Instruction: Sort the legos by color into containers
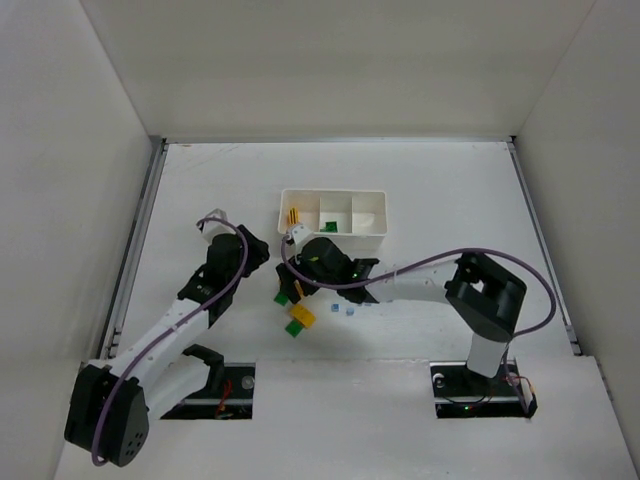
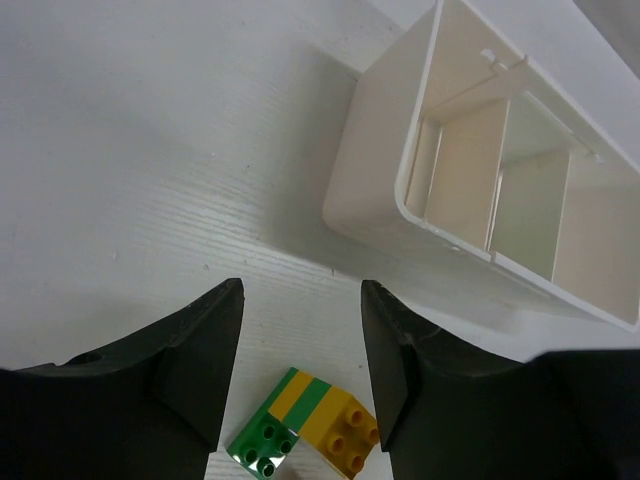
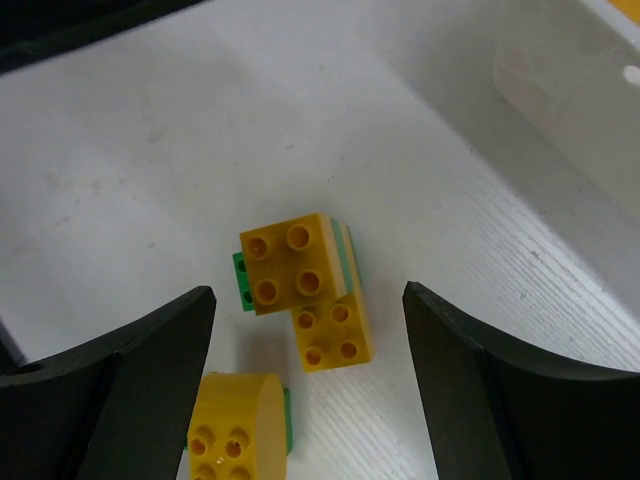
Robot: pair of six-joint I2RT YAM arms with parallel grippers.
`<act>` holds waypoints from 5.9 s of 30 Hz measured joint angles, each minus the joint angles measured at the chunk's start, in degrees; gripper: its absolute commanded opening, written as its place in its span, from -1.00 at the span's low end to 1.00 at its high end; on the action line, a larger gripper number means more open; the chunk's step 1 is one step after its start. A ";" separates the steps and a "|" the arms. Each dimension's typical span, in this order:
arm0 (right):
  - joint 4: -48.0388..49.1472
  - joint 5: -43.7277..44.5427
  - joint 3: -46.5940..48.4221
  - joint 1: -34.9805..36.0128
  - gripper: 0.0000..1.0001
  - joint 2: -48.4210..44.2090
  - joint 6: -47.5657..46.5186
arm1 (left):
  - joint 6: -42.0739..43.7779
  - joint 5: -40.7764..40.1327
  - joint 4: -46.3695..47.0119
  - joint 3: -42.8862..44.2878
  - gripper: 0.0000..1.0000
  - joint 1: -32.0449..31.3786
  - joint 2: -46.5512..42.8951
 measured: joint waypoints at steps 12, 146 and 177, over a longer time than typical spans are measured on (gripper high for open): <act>-5.51 -0.02 4.39 0.00 0.16 6.05 -1.60 | -0.26 0.92 -2.05 -1.31 -0.21 1.36 -1.40; 51.84 -40.94 -19.43 -24.79 -0.39 -6.71 54.90 | -18.71 13.22 44.70 -5.16 0.22 -8.76 5.73; 64.70 -42.95 -17.05 -23.61 -0.29 0.92 67.67 | -20.63 14.75 45.72 -6.05 -0.42 -10.40 6.60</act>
